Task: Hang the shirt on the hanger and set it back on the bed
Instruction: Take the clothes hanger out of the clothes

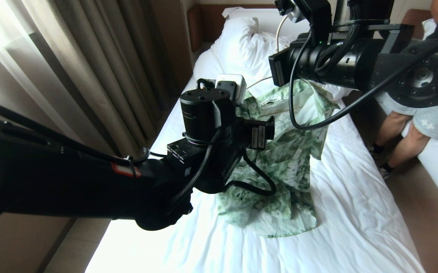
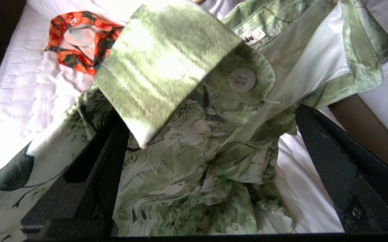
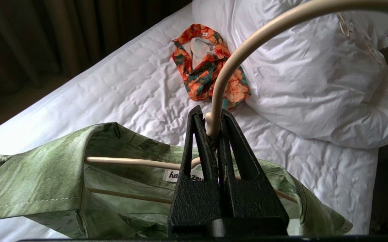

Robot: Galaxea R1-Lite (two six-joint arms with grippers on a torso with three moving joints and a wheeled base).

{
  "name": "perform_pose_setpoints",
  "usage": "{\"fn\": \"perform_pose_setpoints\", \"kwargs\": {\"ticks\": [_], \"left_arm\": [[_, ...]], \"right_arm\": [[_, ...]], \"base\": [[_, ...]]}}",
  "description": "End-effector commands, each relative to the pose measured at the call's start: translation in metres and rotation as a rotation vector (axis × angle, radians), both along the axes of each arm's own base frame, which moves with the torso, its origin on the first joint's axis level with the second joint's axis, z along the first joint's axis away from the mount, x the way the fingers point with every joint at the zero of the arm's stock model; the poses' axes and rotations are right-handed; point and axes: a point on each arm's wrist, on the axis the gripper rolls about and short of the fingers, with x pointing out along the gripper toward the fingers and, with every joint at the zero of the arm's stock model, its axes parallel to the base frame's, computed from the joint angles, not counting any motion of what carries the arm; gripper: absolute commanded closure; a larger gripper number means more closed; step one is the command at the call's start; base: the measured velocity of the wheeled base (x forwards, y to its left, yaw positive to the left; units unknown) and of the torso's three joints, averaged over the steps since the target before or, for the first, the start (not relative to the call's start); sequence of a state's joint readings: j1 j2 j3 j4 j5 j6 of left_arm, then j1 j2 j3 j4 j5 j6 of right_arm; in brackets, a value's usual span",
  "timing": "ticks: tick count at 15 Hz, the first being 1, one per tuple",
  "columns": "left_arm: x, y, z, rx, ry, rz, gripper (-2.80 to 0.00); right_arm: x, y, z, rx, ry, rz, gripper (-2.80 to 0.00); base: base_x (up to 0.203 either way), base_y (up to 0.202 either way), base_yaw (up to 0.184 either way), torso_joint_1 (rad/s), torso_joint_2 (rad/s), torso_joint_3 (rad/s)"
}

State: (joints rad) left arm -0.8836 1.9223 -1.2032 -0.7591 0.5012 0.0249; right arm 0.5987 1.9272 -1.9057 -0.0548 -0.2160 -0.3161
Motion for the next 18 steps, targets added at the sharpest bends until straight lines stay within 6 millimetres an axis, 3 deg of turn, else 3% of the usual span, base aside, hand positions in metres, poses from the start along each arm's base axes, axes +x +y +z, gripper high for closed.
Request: {"fn": "perform_pose_setpoints", "kwargs": {"ticks": [1, 8, 9, 18], "left_arm": [[0.000, -0.002, 0.002, -0.006, -0.006, 0.013, -2.80], [0.001, -0.005, 0.004, 0.012, -0.023, 0.036, -2.80], [0.001, -0.005, 0.004, 0.011, -0.024, 0.036, 0.00], [-0.006, 0.003, 0.016, -0.017, -0.042, 0.035, 0.00]], "right_arm": [[-0.006, -0.003, 0.003, -0.001, -0.004, 0.002, 0.00], [-0.023, -0.008, 0.008, -0.003, -0.005, 0.016, 0.00], [-0.024, -0.009, 0.009, -0.003, -0.006, 0.014, 0.00], [-0.021, -0.009, 0.006, -0.010, 0.001, 0.008, 0.00]], "base": [[0.000, 0.000, 0.000, 0.000, 0.00, 0.000], [0.000, 0.000, 0.000, 0.000, 0.00, 0.000], [0.000, 0.000, 0.000, 0.000, 0.00, 0.000], [0.000, 0.000, 0.000, 0.000, 0.00, 0.000]]}}
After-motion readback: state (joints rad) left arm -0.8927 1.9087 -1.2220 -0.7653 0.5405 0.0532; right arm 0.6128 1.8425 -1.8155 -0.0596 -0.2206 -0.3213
